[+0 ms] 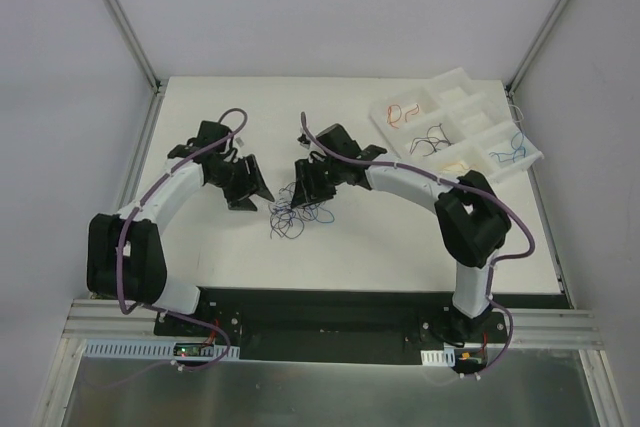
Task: Untangle the cables
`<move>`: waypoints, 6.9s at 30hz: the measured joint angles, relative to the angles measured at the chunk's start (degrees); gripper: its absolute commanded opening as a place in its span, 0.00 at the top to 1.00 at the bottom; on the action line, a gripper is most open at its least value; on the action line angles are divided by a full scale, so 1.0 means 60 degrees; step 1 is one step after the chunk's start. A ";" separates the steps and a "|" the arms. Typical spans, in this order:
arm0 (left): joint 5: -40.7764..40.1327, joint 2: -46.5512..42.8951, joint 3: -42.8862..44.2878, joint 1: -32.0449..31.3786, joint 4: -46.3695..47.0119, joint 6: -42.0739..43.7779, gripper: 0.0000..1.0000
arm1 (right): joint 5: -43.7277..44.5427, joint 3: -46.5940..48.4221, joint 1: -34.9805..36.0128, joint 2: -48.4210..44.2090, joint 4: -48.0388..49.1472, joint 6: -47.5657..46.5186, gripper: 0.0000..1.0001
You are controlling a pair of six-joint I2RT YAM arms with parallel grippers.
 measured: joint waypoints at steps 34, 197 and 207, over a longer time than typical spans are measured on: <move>0.0801 -0.1931 -0.1002 0.0783 0.0178 -0.0353 0.35 | -0.0725 0.0637 0.0211 0.1548 0.0007 -0.0415 0.95; 0.1501 0.1191 0.2769 0.0878 -0.0055 0.1395 0.07 | 0.2943 0.4900 -0.9541 0.3559 -0.1341 0.0954 0.96; 0.1534 0.1188 0.2626 0.0878 -0.0117 0.1472 0.08 | 0.3832 0.6411 -0.9497 0.3661 -0.2605 0.0193 0.43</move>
